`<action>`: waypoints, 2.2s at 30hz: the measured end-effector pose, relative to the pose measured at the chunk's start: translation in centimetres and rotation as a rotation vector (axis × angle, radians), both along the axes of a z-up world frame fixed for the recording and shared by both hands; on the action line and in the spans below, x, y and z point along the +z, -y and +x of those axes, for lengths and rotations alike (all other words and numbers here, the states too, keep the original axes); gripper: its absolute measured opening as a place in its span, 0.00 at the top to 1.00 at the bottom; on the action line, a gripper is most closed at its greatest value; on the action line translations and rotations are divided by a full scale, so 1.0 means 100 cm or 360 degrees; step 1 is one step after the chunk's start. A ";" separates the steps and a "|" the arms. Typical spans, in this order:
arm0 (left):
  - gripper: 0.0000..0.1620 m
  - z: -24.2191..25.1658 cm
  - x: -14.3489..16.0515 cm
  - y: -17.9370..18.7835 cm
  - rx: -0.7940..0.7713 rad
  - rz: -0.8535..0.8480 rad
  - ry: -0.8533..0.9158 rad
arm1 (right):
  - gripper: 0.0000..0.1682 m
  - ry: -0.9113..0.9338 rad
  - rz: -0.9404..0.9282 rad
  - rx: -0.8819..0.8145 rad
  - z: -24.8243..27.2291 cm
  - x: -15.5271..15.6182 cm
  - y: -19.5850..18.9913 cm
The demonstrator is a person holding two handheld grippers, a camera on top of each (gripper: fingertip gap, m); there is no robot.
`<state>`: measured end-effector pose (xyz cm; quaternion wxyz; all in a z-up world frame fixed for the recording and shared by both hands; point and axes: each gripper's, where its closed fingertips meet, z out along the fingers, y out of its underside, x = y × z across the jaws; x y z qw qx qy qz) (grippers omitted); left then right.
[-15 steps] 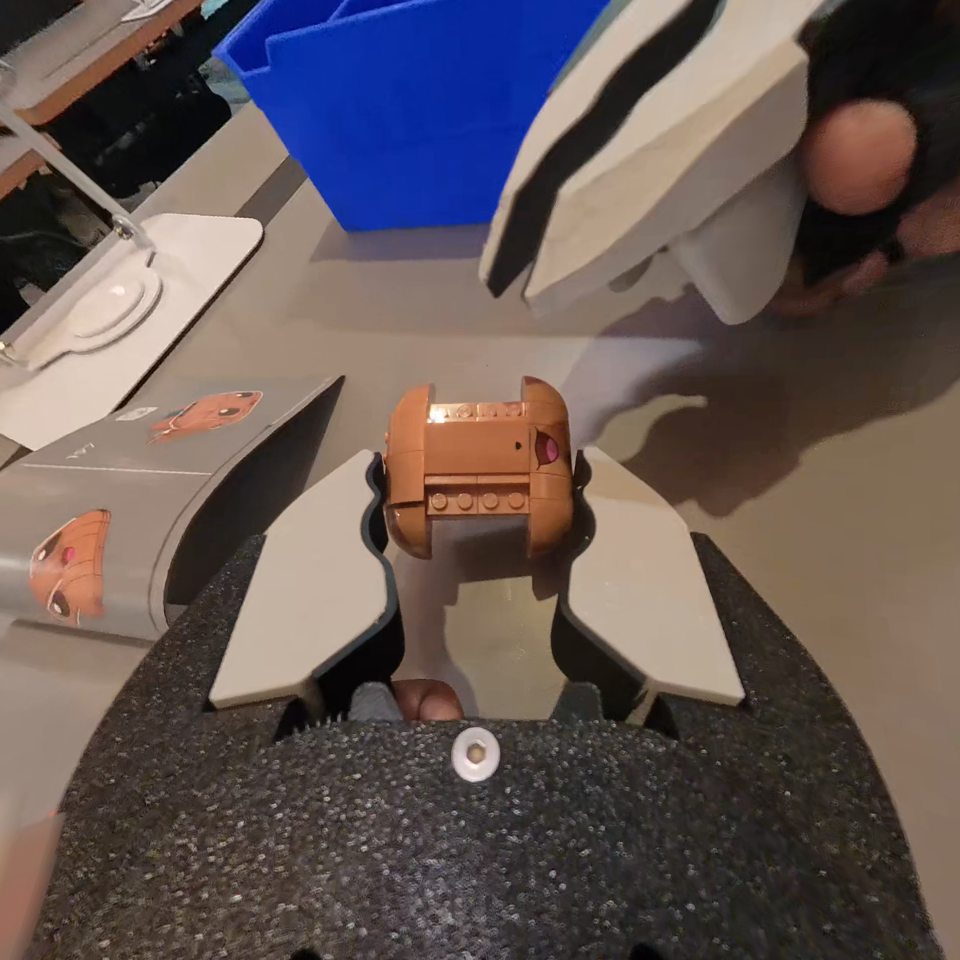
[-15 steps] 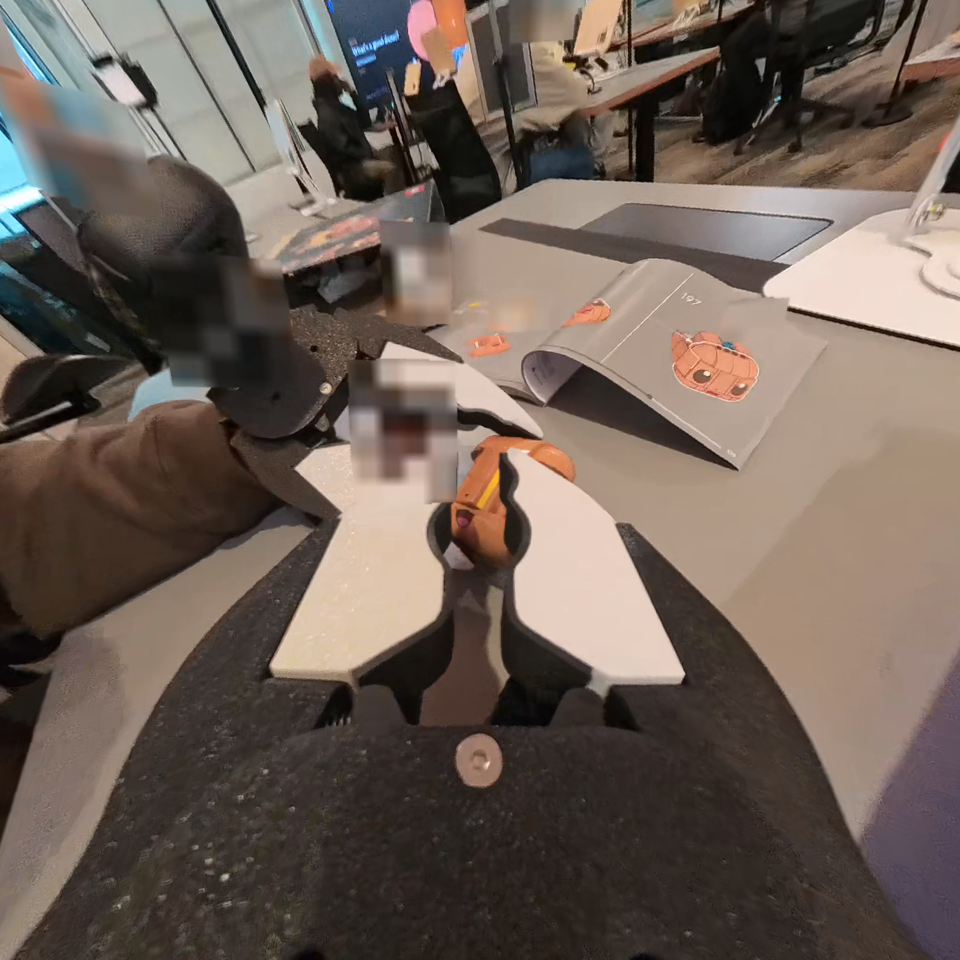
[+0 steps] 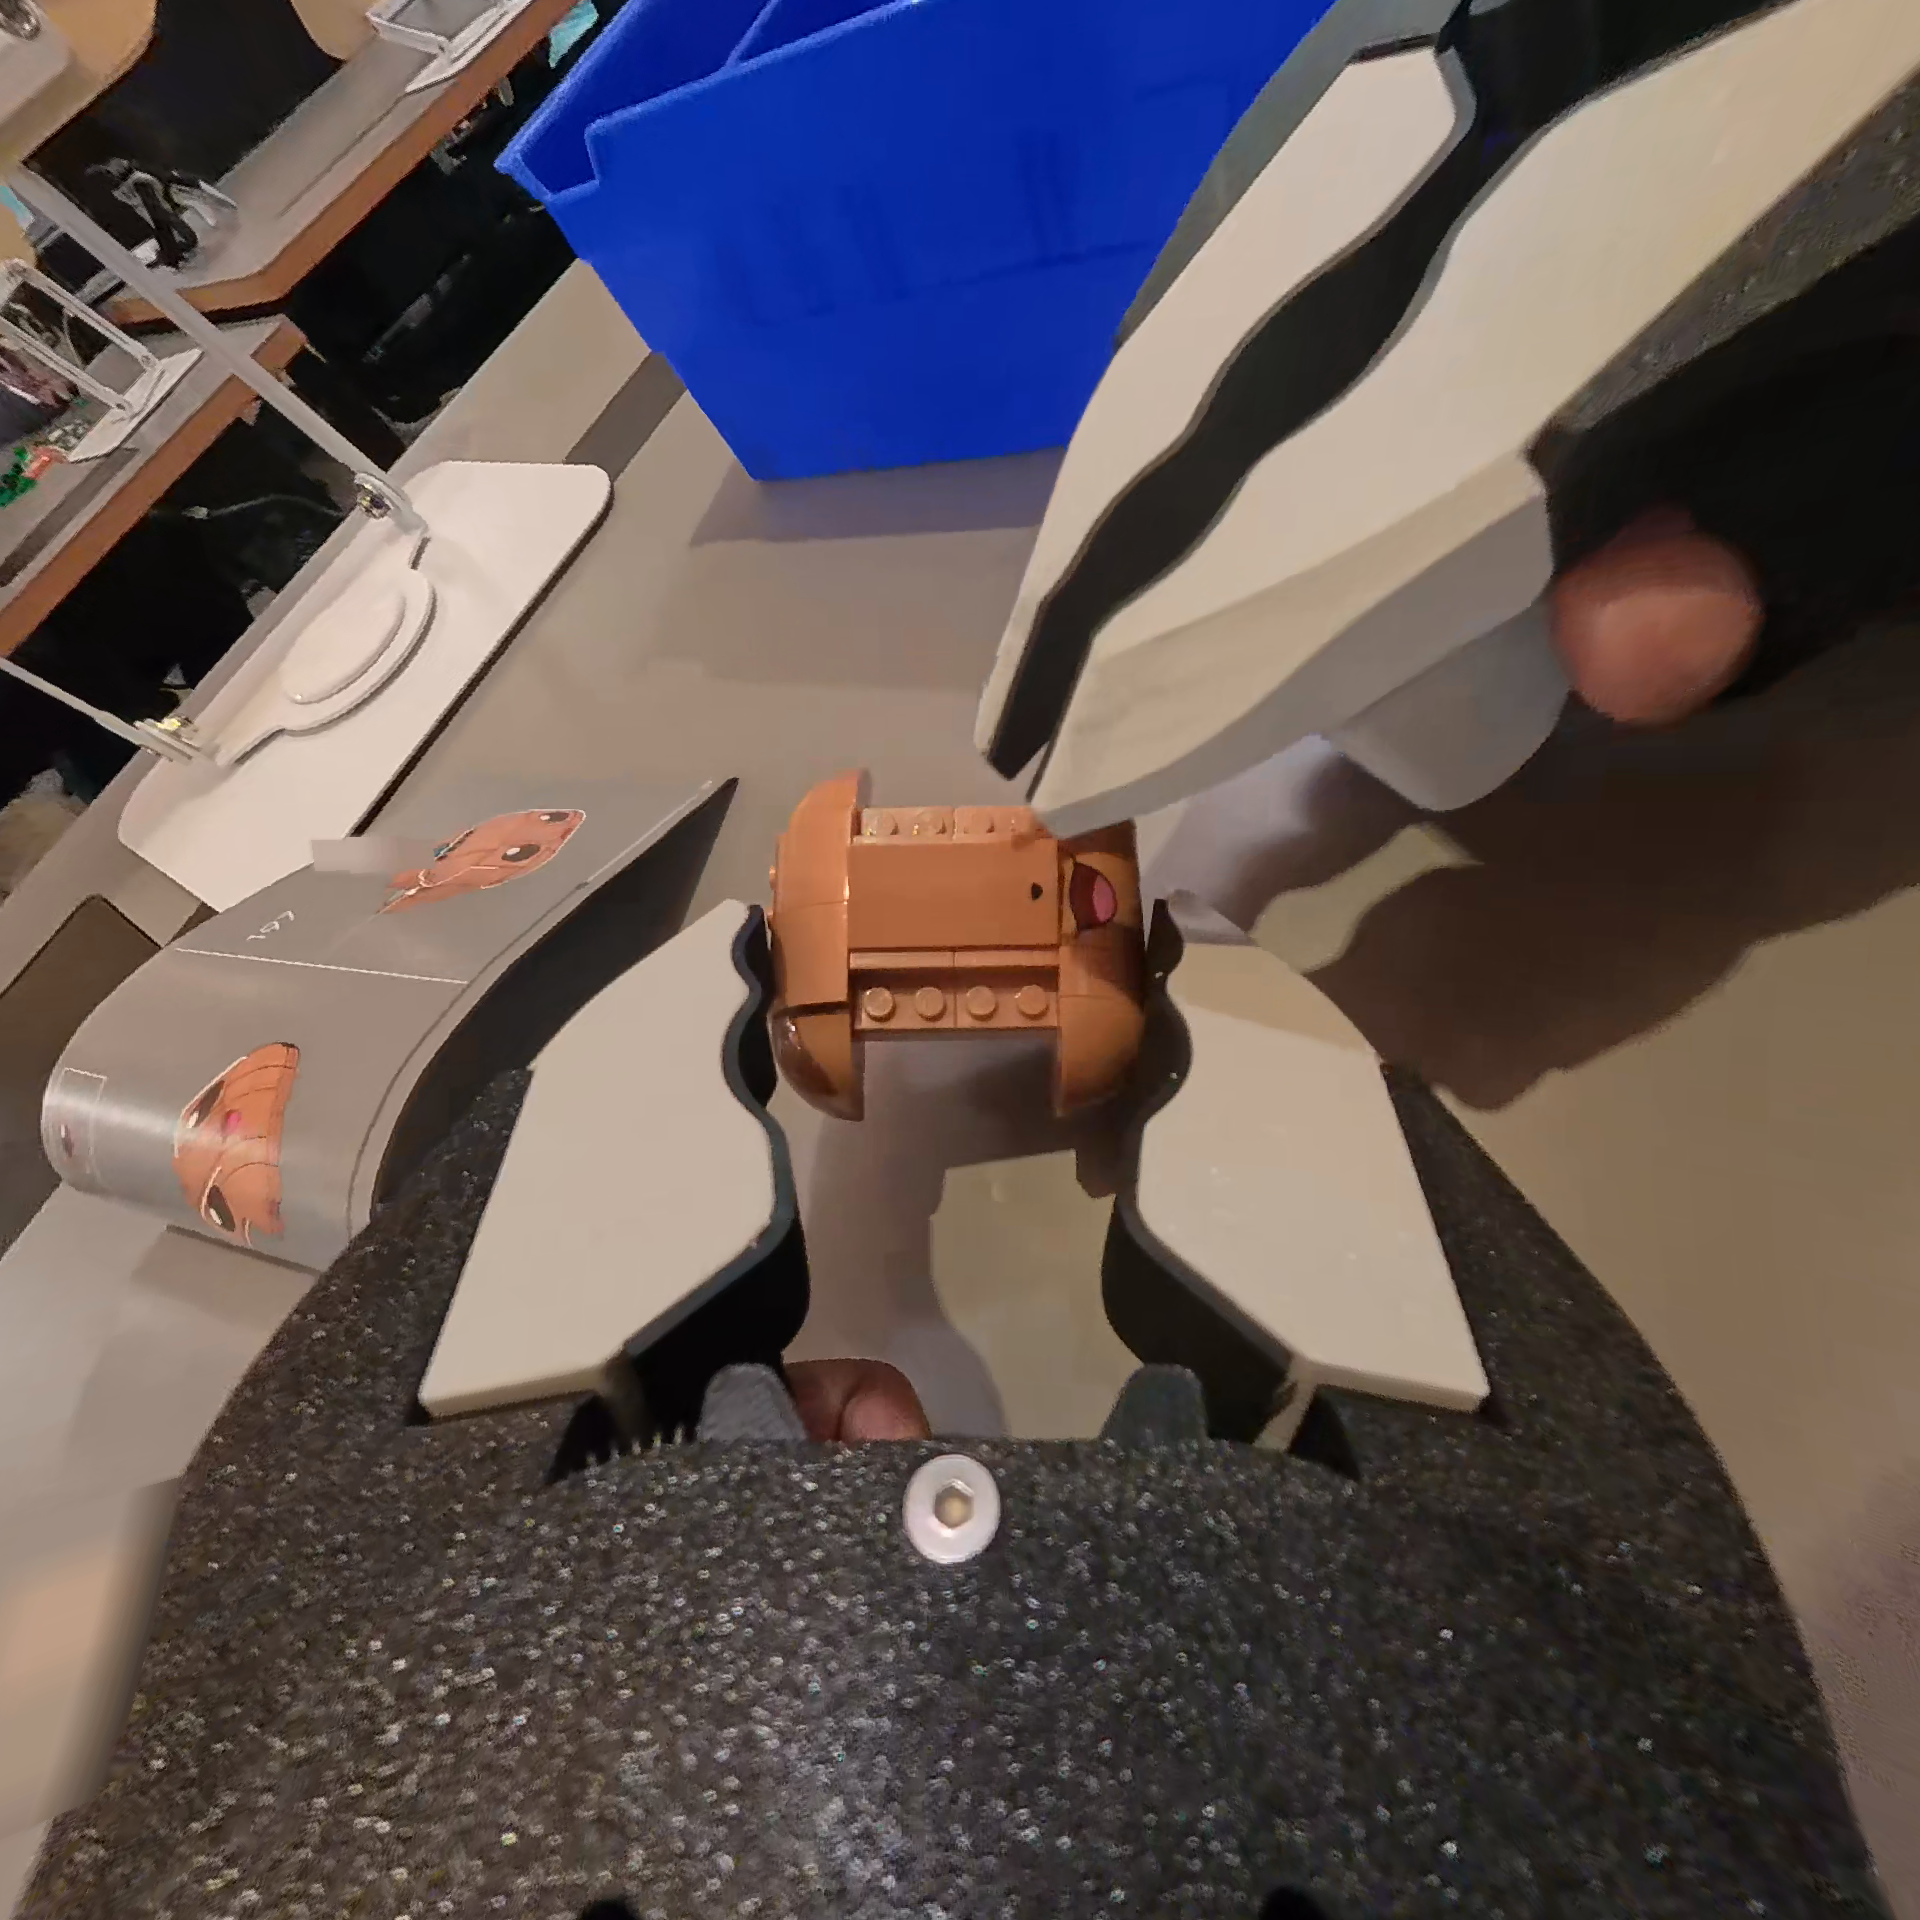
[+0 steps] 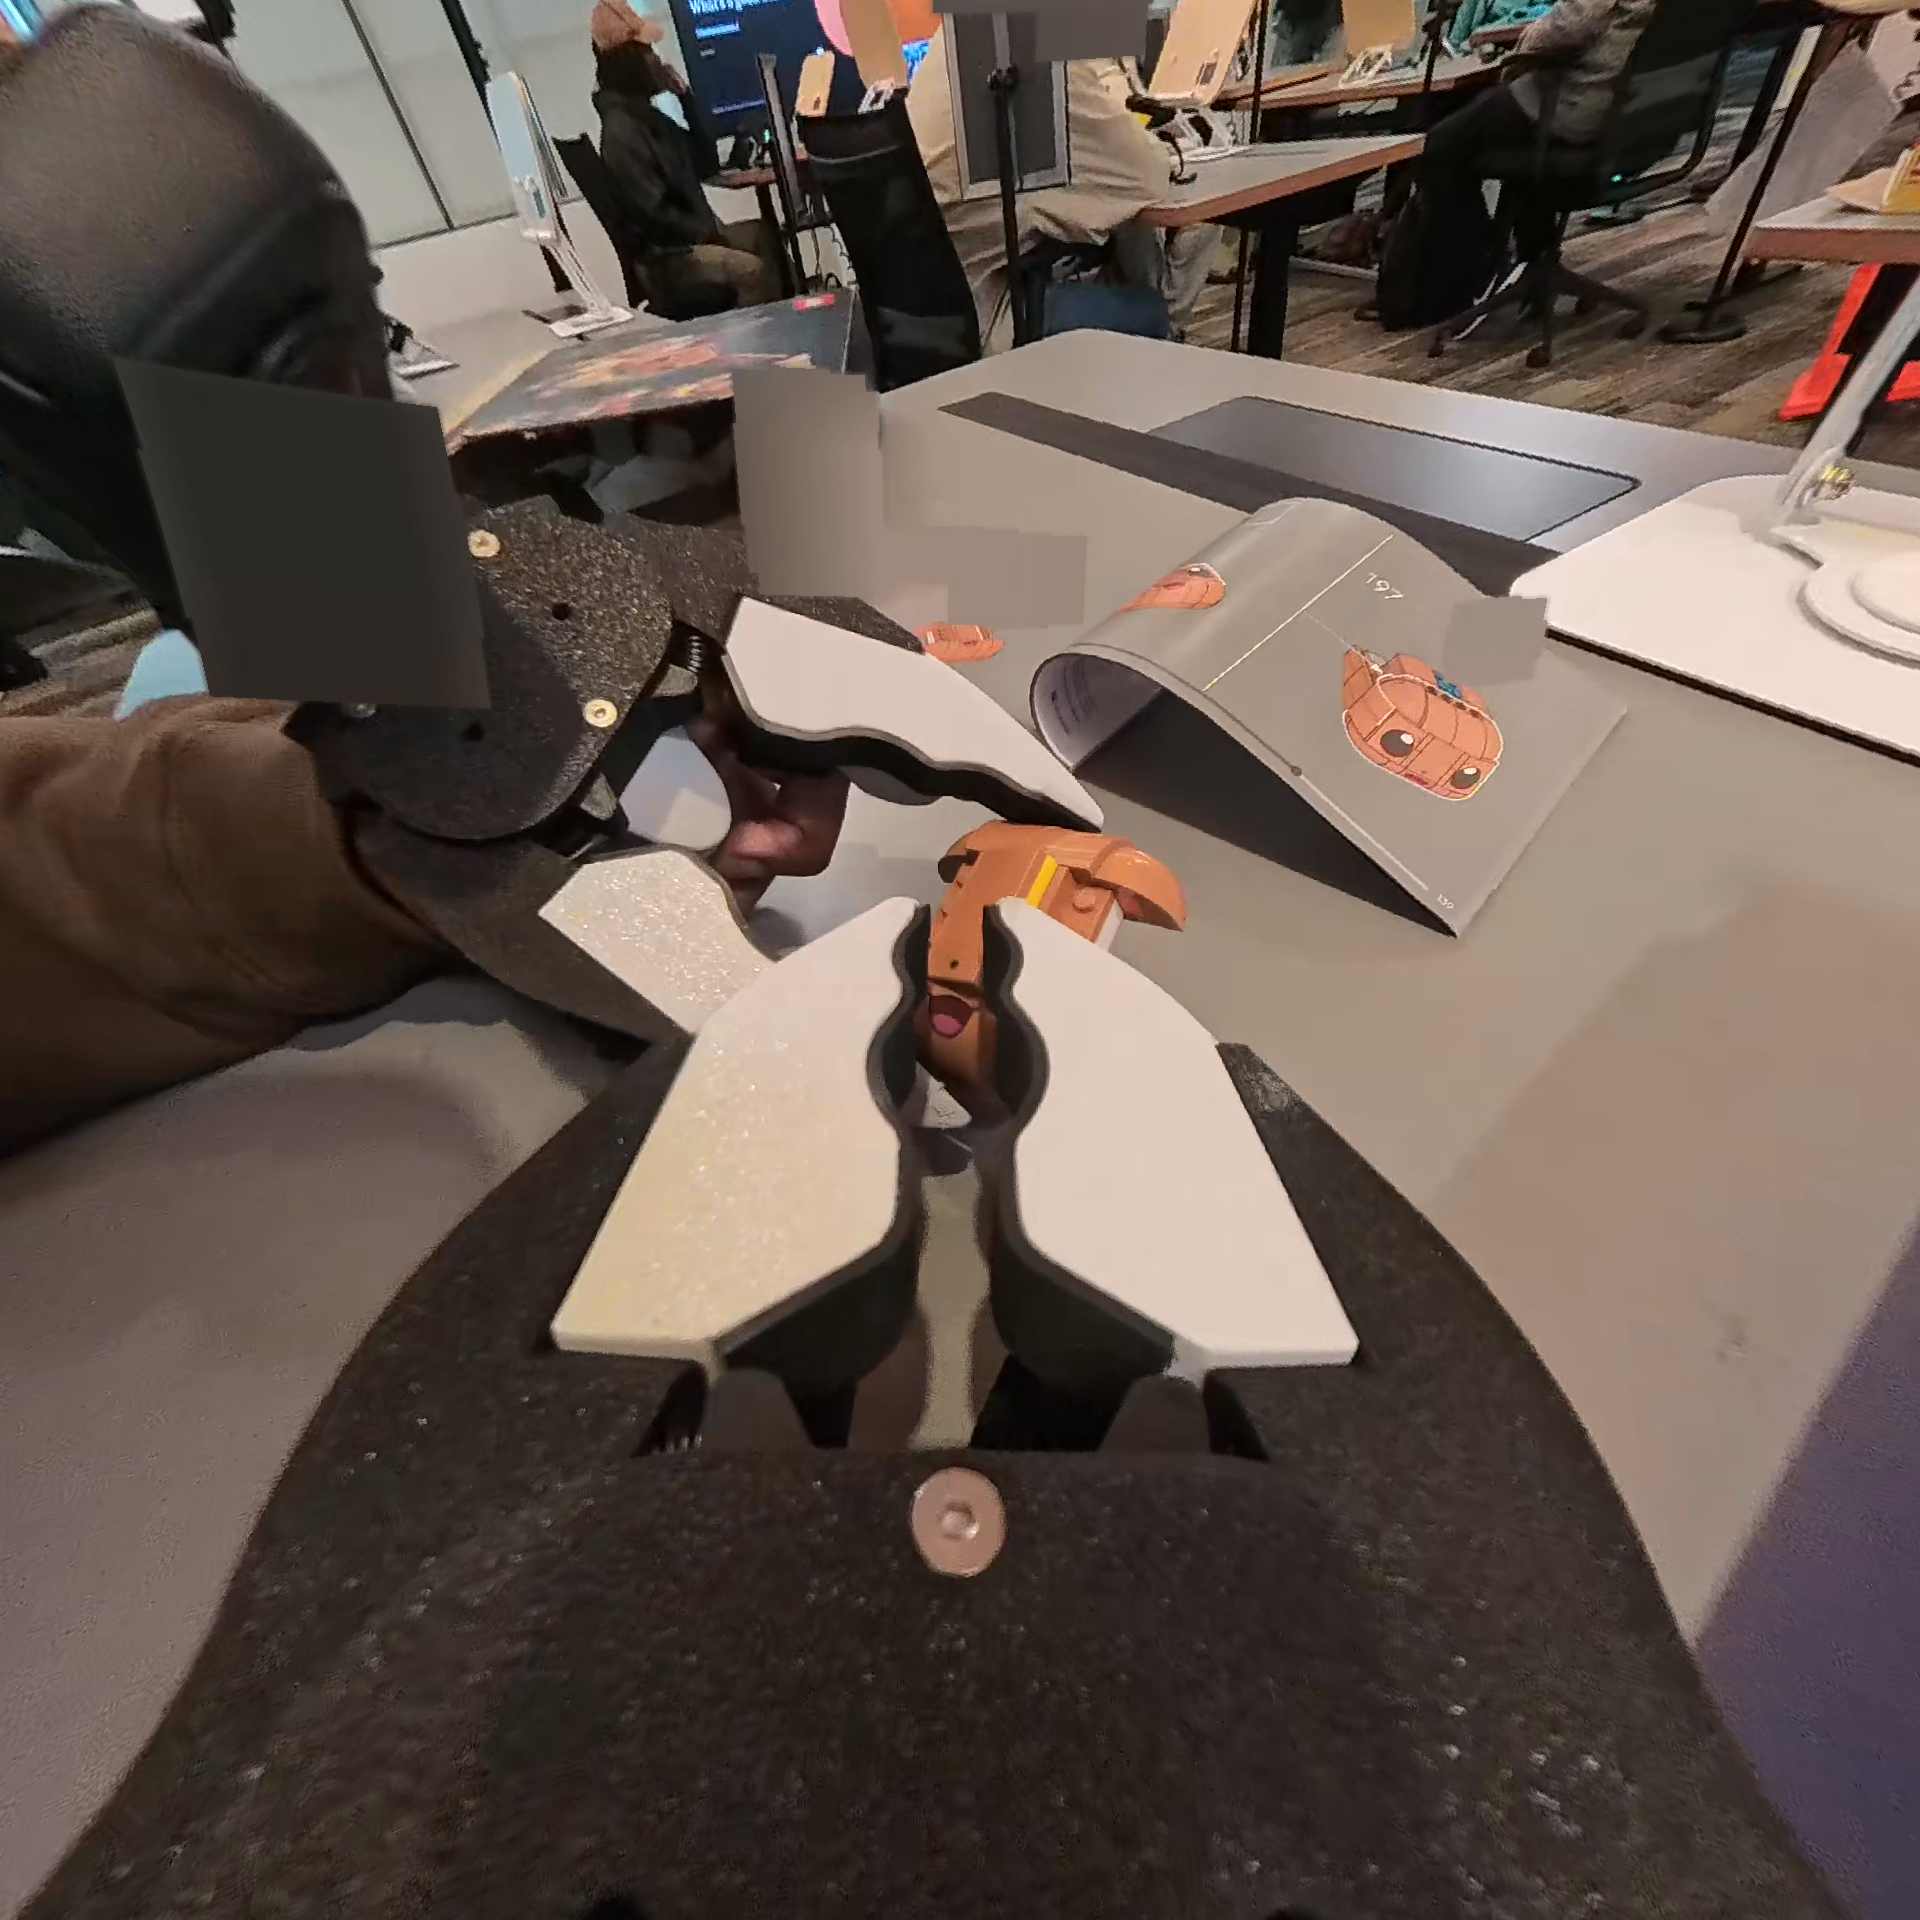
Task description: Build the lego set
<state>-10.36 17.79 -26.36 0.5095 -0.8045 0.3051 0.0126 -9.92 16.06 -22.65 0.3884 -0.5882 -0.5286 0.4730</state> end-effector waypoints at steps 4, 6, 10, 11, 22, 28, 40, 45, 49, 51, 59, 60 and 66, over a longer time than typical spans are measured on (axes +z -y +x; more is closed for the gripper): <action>0.57 0.005 0.003 0.000 -0.0007 0.0029 -0.0015 | 0.96 0.0036 0.0009 0.0001 0.000 -0.003 0.001; 0.57 0.007 0.005 0.000 -0.0004 0.0044 -0.0016 | 0.96 0.0051 0.0008 0.0005 0.000 -0.004 0.001; 0.58 0.008 0.007 0.000 -0.0006 0.0060 0.0007 | 0.97 0.0085 0.0022 0.0027 0.000 -0.007 0.004; 0.58 0.009 0.008 0.001 -0.0013 0.0063 0.0013 | 0.96 0.0077 0.0029 0.0009 0.000 -0.006 0.003; 0.80 0.001 0.008 0.001 -0.0005 0.0038 0.0044 | 0.91 0.0074 -0.0048 -0.0097 0.012 -0.006 -0.014; 0.70 -0.001 -0.004 0.009 -0.0109 -0.0133 0.0025 | 0.90 0.0064 -0.0150 -0.0104 0.015 -0.006 -0.019; 0.59 -0.002 -0.018 0.021 -0.0290 -0.0282 0.0073 | 0.87 0.0230 -0.0245 -0.0032 0.009 -0.020 -0.015; 0.51 -0.003 -0.018 0.021 -0.0410 -0.0287 0.0141 | 0.87 0.0233 -0.0223 -0.0006 0.007 -0.019 -0.014; 0.42 -0.005 -0.028 0.017 -0.0509 -0.0394 0.0066 | 0.86 0.0235 -0.0177 0.0022 0.006 -0.019 -0.014; 0.40 -0.001 -0.031 0.018 -0.0578 -0.0453 0.0052 | 0.85 0.0239 -0.0172 0.0019 0.006 -0.019 -0.014; 0.57 0.007 -0.037 0.023 -0.0661 -0.0605 0.0066 | 0.85 0.0252 -0.0175 0.0023 0.006 -0.021 -0.014; 0.57 0.007 -0.036 0.023 -0.0655 -0.0602 0.0065 | 0.85 0.0256 -0.0175 0.0020 0.007 -0.021 -0.014; 0.57 0.004 -0.035 0.018 -0.0455 -0.0564 0.0080 | 0.83 0.0323 -0.0140 -0.0009 0.014 -0.026 -0.017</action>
